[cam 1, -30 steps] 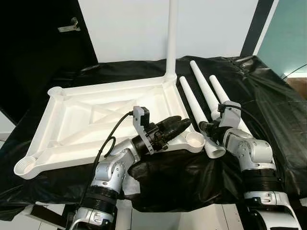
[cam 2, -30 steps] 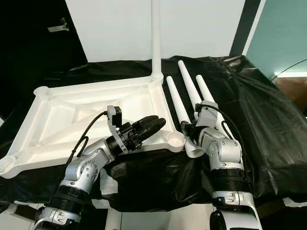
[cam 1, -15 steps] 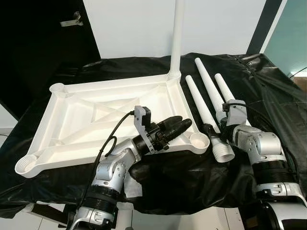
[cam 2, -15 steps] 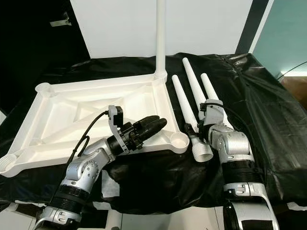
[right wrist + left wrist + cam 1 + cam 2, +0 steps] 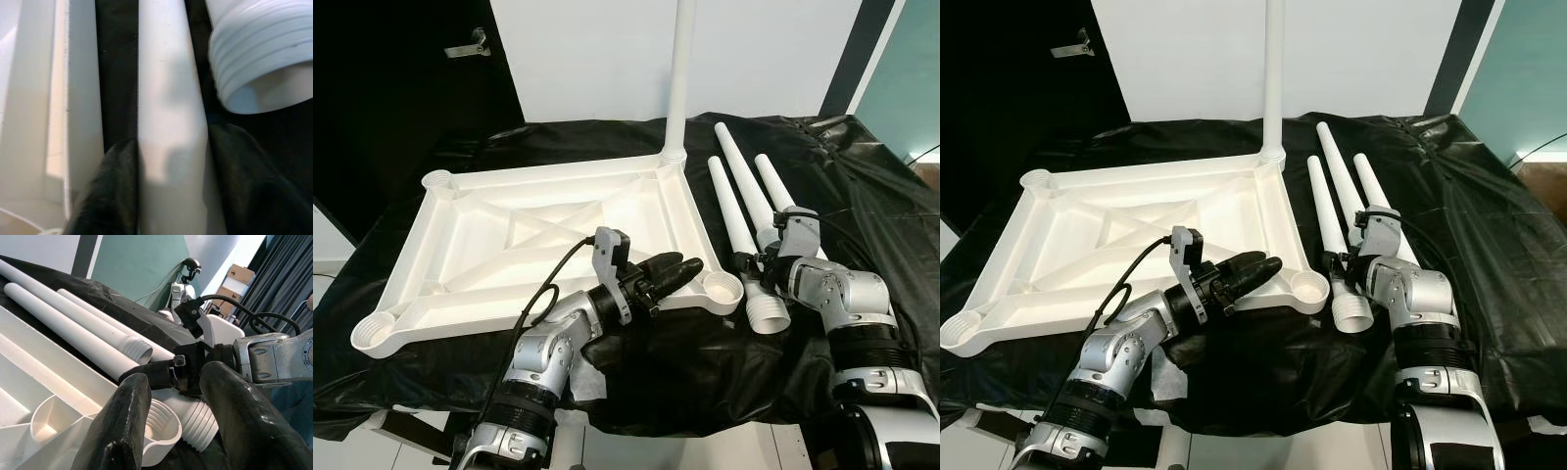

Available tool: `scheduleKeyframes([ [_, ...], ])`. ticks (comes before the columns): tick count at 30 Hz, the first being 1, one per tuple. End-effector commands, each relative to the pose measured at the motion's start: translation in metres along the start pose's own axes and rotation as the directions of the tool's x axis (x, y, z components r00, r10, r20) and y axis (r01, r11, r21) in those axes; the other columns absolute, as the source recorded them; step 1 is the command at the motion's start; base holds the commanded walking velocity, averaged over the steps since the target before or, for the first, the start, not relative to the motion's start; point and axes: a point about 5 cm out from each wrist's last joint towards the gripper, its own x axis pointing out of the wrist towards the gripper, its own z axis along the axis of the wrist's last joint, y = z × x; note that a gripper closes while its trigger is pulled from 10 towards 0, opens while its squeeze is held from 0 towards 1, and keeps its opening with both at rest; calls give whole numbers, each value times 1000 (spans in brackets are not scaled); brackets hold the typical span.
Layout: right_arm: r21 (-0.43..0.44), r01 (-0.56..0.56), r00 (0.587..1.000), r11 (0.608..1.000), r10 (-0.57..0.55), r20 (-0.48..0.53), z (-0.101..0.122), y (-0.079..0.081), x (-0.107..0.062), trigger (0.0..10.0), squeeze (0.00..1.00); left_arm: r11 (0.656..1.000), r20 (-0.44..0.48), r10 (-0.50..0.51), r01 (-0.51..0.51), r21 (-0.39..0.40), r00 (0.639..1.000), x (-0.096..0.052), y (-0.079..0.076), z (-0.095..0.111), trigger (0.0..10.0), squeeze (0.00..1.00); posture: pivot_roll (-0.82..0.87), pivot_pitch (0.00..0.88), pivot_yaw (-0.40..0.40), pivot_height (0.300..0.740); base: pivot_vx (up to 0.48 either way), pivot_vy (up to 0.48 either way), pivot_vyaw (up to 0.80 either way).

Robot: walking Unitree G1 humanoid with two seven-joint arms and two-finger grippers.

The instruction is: Building children table

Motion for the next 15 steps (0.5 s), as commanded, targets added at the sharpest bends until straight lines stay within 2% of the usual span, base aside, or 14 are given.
scheduleKeyframes([
  [1, 29, 21, 990, 999, -16, -139, -34, -3, 6, 0, 0, 1000, -18, -4, 4, 1, 1000, 0, 1, 0, 10000, 0, -95, 3, 40, 740, 0, 0, 0],
  [10, 67, -3, 994, 998, 11, -110, -30, 5, 6, 0, 0, 1000, -43, -8, 8, 4, 999, 2, 1, -3, 10000, 0, -102, 2, 44, 740, 0, 0, 0],
  [11, 70, -4, 993, 998, 12, -115, -32, 6, 6, 980, 0, 1000, -45, -8, 8, 4, 999, 2, 1, -4, 10000, 0, -103, 2, 43, 740, 0, 0, 0],
  [12, 72, -4, 993, 997, 13, -119, -33, 6, 6, 980, 0, 1000, -46, -8, 8, 4, 999, 2, 1, -4, 10000, 0, -103, 3, 43, 740, 0, 0, 0],
  [13, 66, 4, 993, 998, 4, -120, -34, 5, 6, 0, 0, 1000, -47, -9, 9, 4, 999, 2, 1, -4, 10000, 0, -104, 4, 44, 740, 0, 0, 0],
  [15, 57, 18, 993, 998, -11, -114, -33, 3, 5, 0, 0, 1000, -47, -10, 10, 4, 999, 2, 0, -4, 10000, 0, -104, 5, 44, 740, 0, 0, 0],
])
